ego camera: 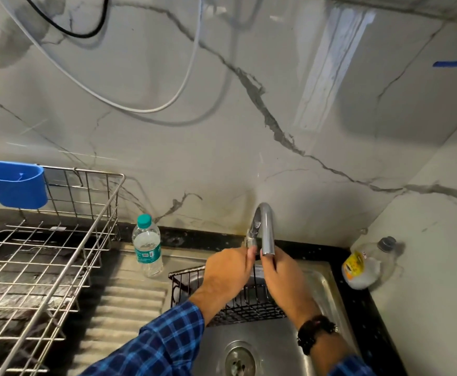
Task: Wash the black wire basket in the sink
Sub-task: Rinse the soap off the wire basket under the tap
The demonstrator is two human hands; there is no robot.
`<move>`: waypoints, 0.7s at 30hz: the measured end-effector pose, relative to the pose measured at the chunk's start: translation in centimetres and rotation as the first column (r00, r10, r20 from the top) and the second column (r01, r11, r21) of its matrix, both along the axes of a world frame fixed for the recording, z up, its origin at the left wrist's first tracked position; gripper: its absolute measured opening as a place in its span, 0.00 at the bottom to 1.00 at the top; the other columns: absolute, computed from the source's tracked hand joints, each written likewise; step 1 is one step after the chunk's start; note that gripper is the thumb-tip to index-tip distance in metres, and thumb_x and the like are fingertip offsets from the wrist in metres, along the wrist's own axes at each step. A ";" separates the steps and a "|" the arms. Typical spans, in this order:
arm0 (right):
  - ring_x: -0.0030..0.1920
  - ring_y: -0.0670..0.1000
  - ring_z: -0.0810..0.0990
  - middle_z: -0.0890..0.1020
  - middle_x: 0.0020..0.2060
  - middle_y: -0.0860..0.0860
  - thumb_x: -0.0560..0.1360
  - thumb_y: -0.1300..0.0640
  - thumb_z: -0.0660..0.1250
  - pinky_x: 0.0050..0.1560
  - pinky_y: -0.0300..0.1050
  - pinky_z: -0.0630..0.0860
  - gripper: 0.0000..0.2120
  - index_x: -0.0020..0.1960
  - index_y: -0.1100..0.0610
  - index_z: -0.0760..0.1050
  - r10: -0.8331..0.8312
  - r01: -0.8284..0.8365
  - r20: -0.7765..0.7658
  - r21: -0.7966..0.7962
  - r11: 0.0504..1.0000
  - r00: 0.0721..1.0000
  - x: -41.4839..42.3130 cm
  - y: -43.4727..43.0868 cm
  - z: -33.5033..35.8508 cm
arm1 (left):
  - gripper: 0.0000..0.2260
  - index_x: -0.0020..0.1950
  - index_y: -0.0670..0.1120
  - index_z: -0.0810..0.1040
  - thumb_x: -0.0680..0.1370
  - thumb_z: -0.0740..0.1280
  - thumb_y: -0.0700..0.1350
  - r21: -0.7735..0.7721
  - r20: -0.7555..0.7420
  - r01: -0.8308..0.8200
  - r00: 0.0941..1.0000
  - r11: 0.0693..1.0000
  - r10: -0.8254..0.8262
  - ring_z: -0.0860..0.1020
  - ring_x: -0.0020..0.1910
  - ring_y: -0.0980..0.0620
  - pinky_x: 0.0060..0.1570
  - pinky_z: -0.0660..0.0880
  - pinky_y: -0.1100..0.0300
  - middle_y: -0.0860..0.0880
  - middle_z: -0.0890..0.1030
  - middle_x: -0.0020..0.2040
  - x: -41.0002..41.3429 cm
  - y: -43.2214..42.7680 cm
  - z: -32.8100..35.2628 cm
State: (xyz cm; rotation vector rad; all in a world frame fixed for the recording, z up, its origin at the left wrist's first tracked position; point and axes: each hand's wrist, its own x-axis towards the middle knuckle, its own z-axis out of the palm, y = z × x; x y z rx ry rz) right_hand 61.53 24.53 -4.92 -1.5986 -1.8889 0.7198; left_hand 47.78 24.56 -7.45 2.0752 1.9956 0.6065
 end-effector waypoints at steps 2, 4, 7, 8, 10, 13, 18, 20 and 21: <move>0.27 0.46 0.73 0.76 0.28 0.49 0.82 0.46 0.58 0.25 0.36 0.66 0.17 0.38 0.50 0.74 0.023 -0.027 0.090 0.044 0.999 0.996 0.8 0.3 -0.2 | 0.23 0.49 0.50 0.78 0.85 0.47 0.59 0.012 0.059 0.040 0.997 0.999 -0.040 0.80 0.39 0.49 0.40 0.76 0.55 0.50 0.81 0.40 0.2 0.1 -0.1; 0.28 0.47 0.73 0.77 0.28 0.50 0.81 0.47 0.60 0.27 0.36 0.66 0.17 0.38 0.53 0.77 0.015 -0.016 0.048 0.030 0.999 0.999 1.4 0.8 0.0 | 0.21 0.52 0.51 0.77 0.84 0.48 0.59 -0.003 0.160 0.164 0.974 0.986 -0.161 0.79 0.39 0.52 0.42 0.78 0.55 0.54 0.80 0.40 -0.3 0.0 -0.1; 0.28 0.45 0.68 0.74 0.28 0.50 0.82 0.46 0.58 0.32 0.44 0.66 0.22 0.35 0.57 0.74 -0.092 0.096 -0.142 0.025 0.995 0.986 2.7 1.4 0.2 | 0.18 0.54 0.52 0.75 0.84 0.49 0.60 -0.103 0.163 0.307 0.943 0.946 -0.289 0.79 0.41 0.56 0.45 0.78 0.59 0.55 0.80 0.42 -3.0 -0.1 -0.8; 0.28 0.45 0.68 0.71 0.27 0.50 0.82 0.44 0.58 0.33 0.45 0.66 0.23 0.34 0.55 0.71 -0.138 0.142 -0.202 0.005 0.990 0.970 3.5 1.5 -0.1 | 0.20 0.54 0.52 0.75 0.83 0.49 0.61 -0.148 0.129 0.289 0.954 0.946 -0.272 0.80 0.42 0.55 0.45 0.78 0.59 0.54 0.80 0.43 -4.4 0.0 -1.1; 0.31 0.48 0.75 0.75 0.29 0.53 0.82 0.42 0.59 0.38 0.46 0.71 0.24 0.35 0.57 0.73 -0.205 0.176 -0.359 -0.111 0.978 0.911 4.8 1.3 -0.8 | 0.29 0.52 0.51 0.77 0.79 0.44 0.67 -0.177 0.020 0.214 0.977 0.961 -0.213 0.80 0.41 0.54 0.43 0.77 0.60 0.53 0.80 0.43 -7.0 0.0 -1.5; 0.36 0.55 0.79 0.80 0.34 0.55 0.82 0.41 0.57 0.40 0.47 0.73 0.26 0.39 0.61 0.75 -0.226 0.184 -0.224 -0.195 0.963 0.948 5.6 1.6 -1.4 | 0.28 0.46 0.53 0.73 0.77 0.41 0.70 -0.150 -0.141 0.208 0.963 0.967 -0.229 0.78 0.40 0.53 0.40 0.70 0.59 0.55 0.77 0.40 -7.6 0.3 -0.8; 0.32 0.44 0.75 0.76 0.32 0.47 0.85 0.46 0.47 0.38 0.40 0.73 0.21 0.43 0.51 0.74 0.018 -0.105 0.590 0.113 0.988 0.807 2.8 1.4 -0.5 | 0.23 0.46 0.51 0.76 0.83 0.48 0.64 -0.048 -0.258 0.171 0.950 0.984 -0.178 0.80 0.41 0.50 0.40 0.70 0.57 0.52 0.82 0.42 -5.4 0.2 0.8; 0.33 0.43 0.76 0.76 0.31 0.45 0.83 0.43 0.43 0.48 0.42 0.76 0.24 0.44 0.45 0.75 0.093 -0.210 0.570 0.142 0.967 0.816 0.7 0.7 -1.1 | 0.24 0.47 0.51 0.77 0.83 0.48 0.63 -0.003 -0.296 0.173 0.941 0.985 -0.166 0.82 0.43 0.48 0.41 0.73 0.55 0.50 0.83 0.43 -4.0 0.3 1.3; 0.33 0.43 0.77 0.77 0.31 0.44 0.83 0.42 0.40 0.48 0.41 0.76 0.27 0.43 0.45 0.77 0.101 -0.217 0.551 0.151 0.964 0.828 0.1 0.7 -1.6 | 0.24 0.47 0.51 0.78 0.83 0.48 0.63 0.013 -0.290 0.167 0.944 0.986 -0.156 0.82 0.43 0.48 0.43 0.75 0.54 0.50 0.83 0.44 -3.4 0.3 1.4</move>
